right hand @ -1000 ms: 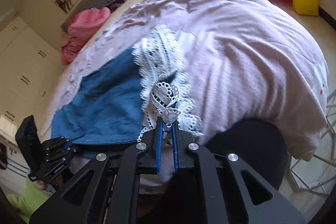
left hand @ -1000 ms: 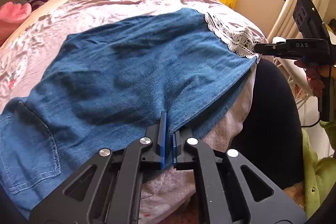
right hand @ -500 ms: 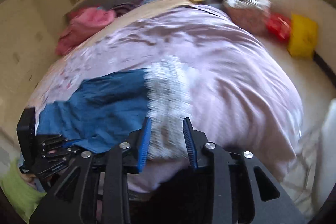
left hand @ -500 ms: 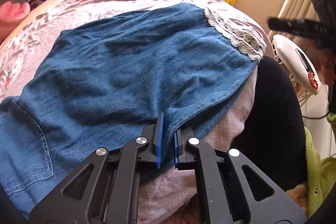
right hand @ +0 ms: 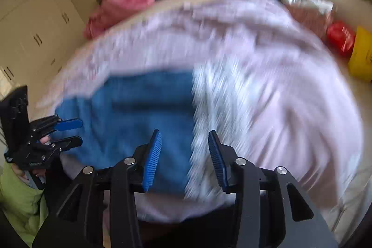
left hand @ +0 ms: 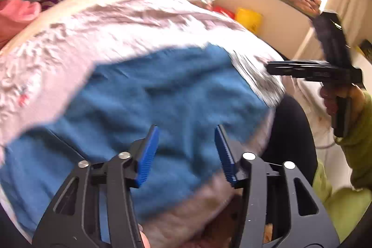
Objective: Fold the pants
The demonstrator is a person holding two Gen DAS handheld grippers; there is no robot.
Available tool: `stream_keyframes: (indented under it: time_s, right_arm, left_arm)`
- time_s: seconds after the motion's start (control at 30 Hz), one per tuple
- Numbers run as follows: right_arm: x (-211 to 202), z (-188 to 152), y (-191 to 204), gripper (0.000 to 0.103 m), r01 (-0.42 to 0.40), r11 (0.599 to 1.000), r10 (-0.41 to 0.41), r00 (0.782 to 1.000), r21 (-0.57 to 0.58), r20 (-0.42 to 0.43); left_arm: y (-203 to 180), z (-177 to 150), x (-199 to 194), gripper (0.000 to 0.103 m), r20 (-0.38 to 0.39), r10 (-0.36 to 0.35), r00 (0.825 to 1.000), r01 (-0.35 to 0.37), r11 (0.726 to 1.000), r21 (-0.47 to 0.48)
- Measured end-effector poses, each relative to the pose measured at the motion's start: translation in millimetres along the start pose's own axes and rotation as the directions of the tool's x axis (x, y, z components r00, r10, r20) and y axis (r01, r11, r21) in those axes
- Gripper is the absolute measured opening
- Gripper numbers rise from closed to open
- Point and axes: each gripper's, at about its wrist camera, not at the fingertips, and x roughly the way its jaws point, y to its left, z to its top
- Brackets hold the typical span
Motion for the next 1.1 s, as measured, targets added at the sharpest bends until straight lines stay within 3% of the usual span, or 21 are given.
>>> stream_keyframes:
  time_s: [0.07,0.17,0.3,0.43,0.47,0.5,0.57,0.6,0.67,0.77,0.83,0.97,1.03,1.1]
  right_arm:
    - [-2.9,23.5,-13.6,0.042,0.005,1.0,-0.006,0.999,0.022,0.04]
    - [12.8,56.2,-36.8,0.043,0.007,0.999,-0.009,0.999,0.049,0.045]
    - [55.2,85.3,-60.4,0.043,-0.024,0.998,0.025,0.999,0.065,-0.026]
    - [99.1,93.1,-64.3,0.043,-0.021,1.0,0.024,0.991,0.02,-0.132]
    - [108.0,91.4,-65.8,0.041,-0.021,1.0,0.024,0.988,0.019,-0.156]
    - [117.7,88.4,-65.4,0.019,-0.064,0.998,0.065,0.981,0.012,-0.185]
    - [116.2,84.5,-62.6,0.008,-0.065,0.998,0.062,0.983,-0.016,-0.17]
    - [108.8,84.1,-63.7,0.008,-0.07,0.998,0.068,0.988,-0.011,-0.137]
    - [94.7,86.0,-71.8,0.008,-0.078,0.996,0.08,0.994,0.031,-0.07]
    - [99.2,88.9,-78.5,0.008,-0.067,0.997,0.069,0.996,0.048,-0.049]
    - [114.7,84.6,-79.8,0.013,-0.067,0.996,0.072,0.992,0.053,-0.102]
    - [114.3,80.7,-85.6,0.043,-0.111,0.992,0.117,0.987,0.064,-0.108]
    - [111.9,82.8,-93.7,0.046,-0.096,0.992,0.103,0.99,0.081,-0.098]
    - [119.7,84.3,-96.5,0.047,-0.111,0.99,0.121,0.986,0.092,-0.118]
  left_arm:
    - [20.7,20.5,4.4,0.044,0.01,0.077,0.997,-0.077,0.997,-0.016]
    - [54.2,46.3,20.2,0.044,-0.012,0.132,0.991,-0.133,0.987,-0.086]
    - [85.6,63.1,46.2,0.044,-0.075,0.168,0.983,-0.177,0.977,-0.12]
    - [106.4,63.3,69.6,0.044,-0.134,0.175,0.975,-0.193,0.971,-0.138]
    - [110.1,62.0,75.6,0.044,-0.147,0.167,0.975,-0.189,0.971,-0.146]
    - [112.2,61.5,80.5,0.044,-0.157,0.158,0.975,-0.182,0.972,-0.151]
    - [115.4,59.5,87.8,0.031,-0.167,0.129,0.977,-0.158,0.973,-0.169]
    - [116.4,59.4,89.6,0.015,-0.17,0.108,0.98,-0.138,0.974,-0.179]
    - [115.2,60.7,90.8,0.011,-0.175,0.107,0.979,-0.137,0.977,-0.166]
    - [117.3,64.8,90.3,0.01,-0.163,0.112,0.98,-0.14,0.975,-0.172]
    - [122.6,65.0,91.3,0.011,-0.159,0.116,0.98,-0.147,0.969,-0.197]
    - [122.1,63.2,92.2,0.02,-0.167,0.111,0.98,-0.141,0.974,-0.177]
    - [124.4,64.4,93.7,0.037,-0.174,0.102,0.979,-0.132,0.976,-0.173]
    - [127.9,66.9,96.7,0.037,-0.177,0.089,0.98,-0.121,0.975,-0.183]
